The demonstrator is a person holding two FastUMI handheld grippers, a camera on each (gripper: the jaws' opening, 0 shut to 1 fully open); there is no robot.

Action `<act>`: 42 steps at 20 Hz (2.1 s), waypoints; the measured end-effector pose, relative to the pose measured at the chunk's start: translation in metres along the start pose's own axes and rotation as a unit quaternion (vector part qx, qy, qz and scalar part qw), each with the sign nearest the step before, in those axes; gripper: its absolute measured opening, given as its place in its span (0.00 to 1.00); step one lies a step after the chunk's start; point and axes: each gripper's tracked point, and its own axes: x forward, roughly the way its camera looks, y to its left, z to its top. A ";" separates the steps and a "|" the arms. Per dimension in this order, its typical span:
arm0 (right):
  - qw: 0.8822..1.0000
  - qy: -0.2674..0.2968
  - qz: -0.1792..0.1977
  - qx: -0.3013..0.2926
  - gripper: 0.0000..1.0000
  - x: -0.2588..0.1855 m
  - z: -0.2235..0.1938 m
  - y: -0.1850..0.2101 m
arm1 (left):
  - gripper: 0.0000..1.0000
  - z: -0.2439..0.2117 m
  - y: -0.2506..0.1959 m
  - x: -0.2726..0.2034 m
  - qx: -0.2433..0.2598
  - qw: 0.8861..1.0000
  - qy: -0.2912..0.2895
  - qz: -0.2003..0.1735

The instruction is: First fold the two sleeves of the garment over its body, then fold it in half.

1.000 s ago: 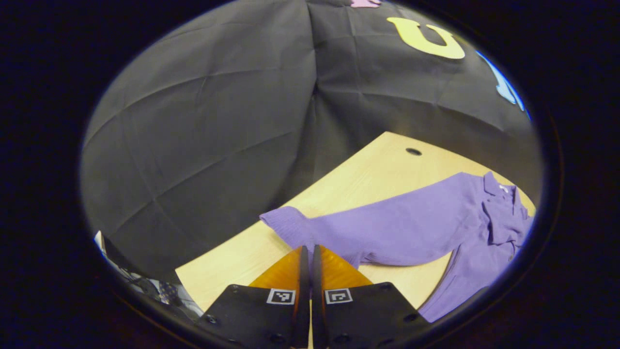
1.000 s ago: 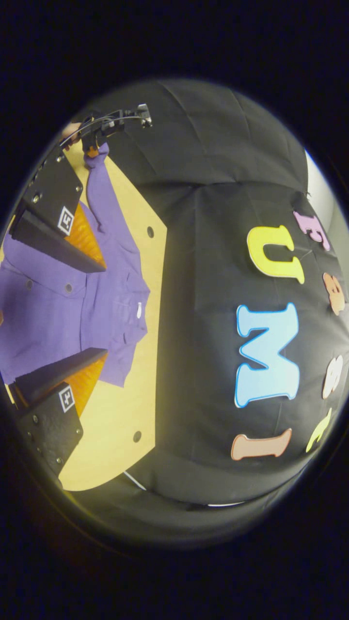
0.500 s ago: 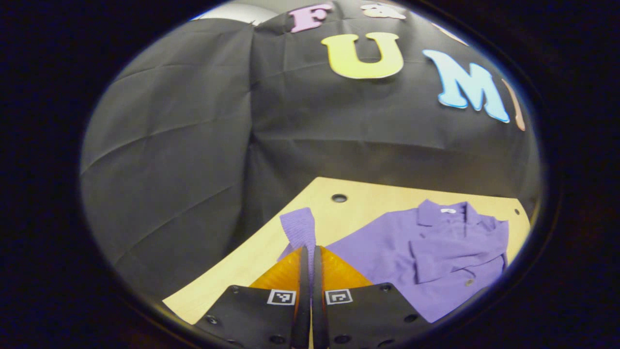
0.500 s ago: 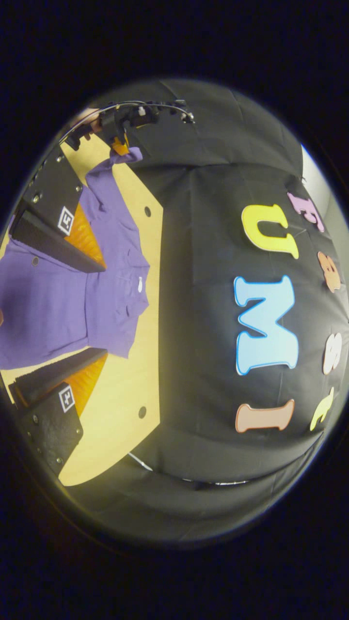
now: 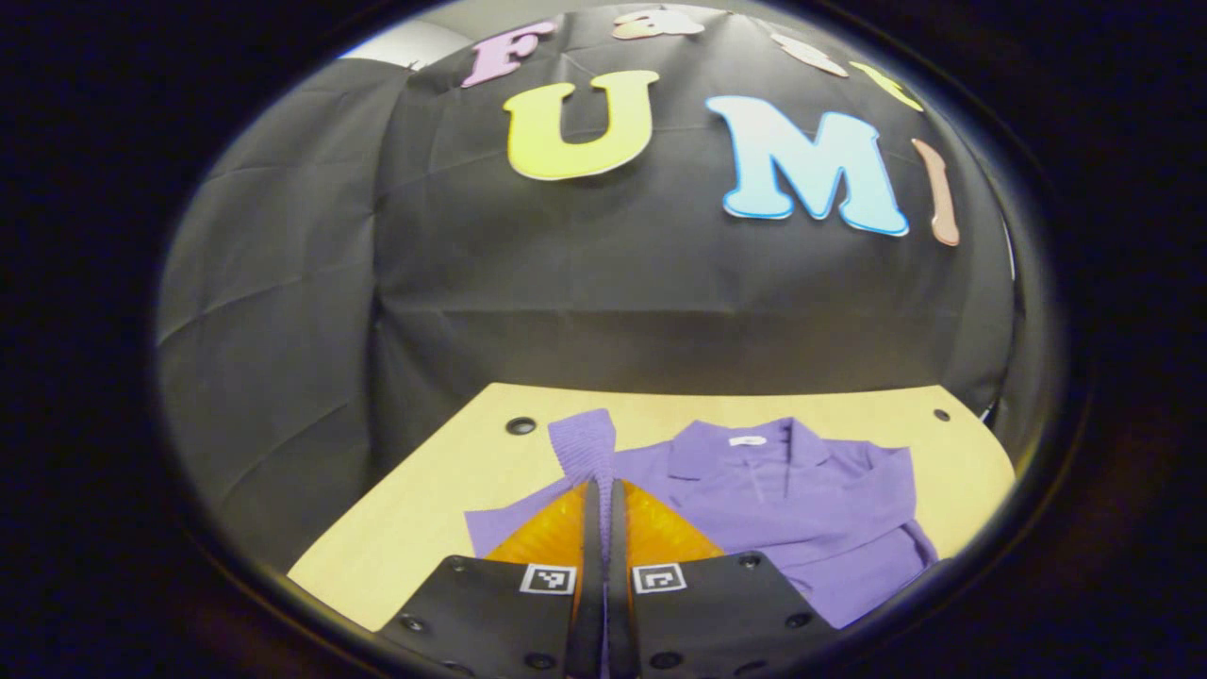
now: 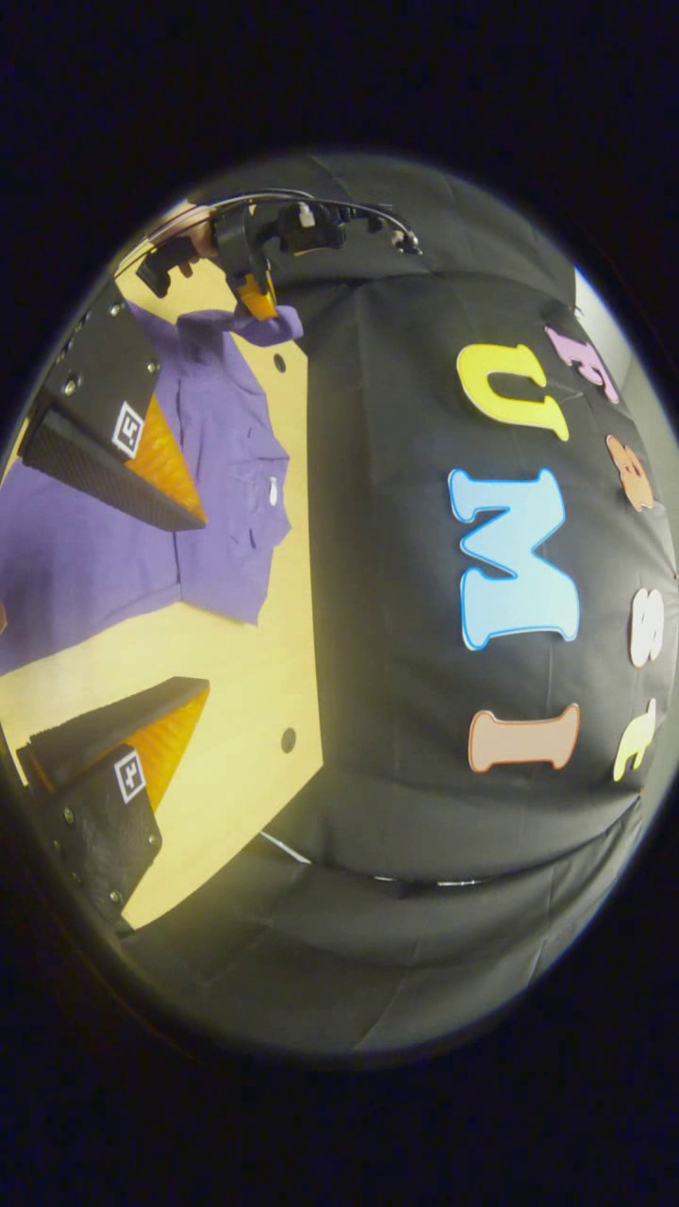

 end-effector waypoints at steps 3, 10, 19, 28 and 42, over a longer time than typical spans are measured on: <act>1.000 0.000 -0.013 0.005 0.96 -0.008 -0.004 -0.015 | 0.08 0.010 -0.062 0.010 0.017 0.999 -0.006 -0.045; 0.999 0.019 -0.046 0.000 0.96 -0.026 -0.020 -0.057 | 0.08 -0.004 -0.175 0.028 0.034 0.993 -0.001 -0.115; 0.999 0.045 -0.029 -0.006 0.96 -0.023 -0.049 -0.084 | 0.08 -0.052 -0.246 0.048 0.055 0.988 0.034 -0.137; 0.998 0.062 0.003 -0.010 0.96 -0.013 -0.069 -0.085 | 0.17 -0.108 -0.287 0.045 0.059 0.976 0.108 -0.182; 0.997 0.078 -0.017 -0.013 0.96 -0.023 -0.092 -0.042 | 0.80 -0.085 -0.247 -0.027 0.040 0.969 0.082 -0.231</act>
